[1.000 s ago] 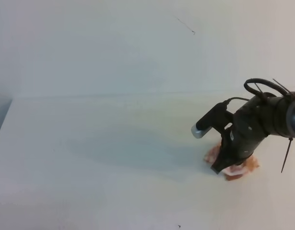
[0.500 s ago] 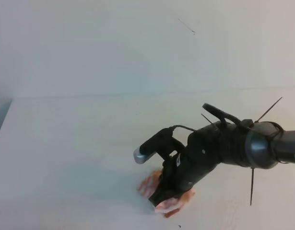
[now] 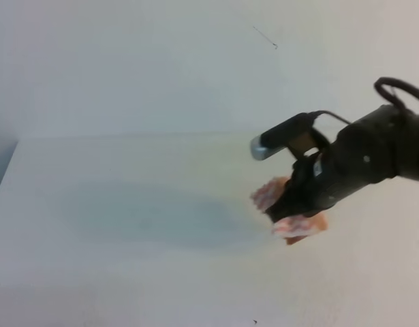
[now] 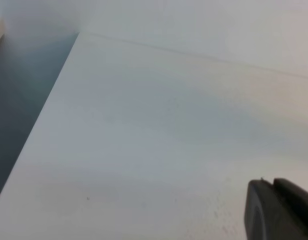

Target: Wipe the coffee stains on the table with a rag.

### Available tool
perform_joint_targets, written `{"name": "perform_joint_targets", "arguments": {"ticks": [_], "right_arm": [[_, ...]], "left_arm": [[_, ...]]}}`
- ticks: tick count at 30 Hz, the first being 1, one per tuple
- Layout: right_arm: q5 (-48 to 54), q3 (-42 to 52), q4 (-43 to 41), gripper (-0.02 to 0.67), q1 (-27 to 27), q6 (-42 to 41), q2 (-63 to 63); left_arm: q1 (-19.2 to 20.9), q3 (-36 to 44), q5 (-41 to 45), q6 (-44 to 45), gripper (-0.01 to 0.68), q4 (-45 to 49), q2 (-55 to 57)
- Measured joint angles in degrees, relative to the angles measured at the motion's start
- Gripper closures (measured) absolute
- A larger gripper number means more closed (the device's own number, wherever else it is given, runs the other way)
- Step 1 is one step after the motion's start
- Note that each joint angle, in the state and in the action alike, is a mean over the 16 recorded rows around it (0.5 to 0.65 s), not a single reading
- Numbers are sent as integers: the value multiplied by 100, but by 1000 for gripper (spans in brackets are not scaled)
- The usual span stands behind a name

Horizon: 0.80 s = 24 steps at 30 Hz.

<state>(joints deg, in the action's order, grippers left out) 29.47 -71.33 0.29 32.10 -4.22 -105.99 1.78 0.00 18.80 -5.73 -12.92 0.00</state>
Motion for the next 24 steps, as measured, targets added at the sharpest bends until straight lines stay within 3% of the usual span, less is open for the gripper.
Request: {"name": "perform_joint_targets", "arguments": {"ticks": [12, 17, 24], "right_arm": [[-23, 52, 193, 614, -1243, 318, -372], [-4, 54, 511, 540, -1321, 325, -591], [78, 54, 674, 363, -1321, 372, -301]], "left_arm": [[0, 0, 0, 0, 674, 0, 0], [0, 0, 0, 0, 674, 0, 0], [0, 0, 0, 0, 674, 0, 0]]}}
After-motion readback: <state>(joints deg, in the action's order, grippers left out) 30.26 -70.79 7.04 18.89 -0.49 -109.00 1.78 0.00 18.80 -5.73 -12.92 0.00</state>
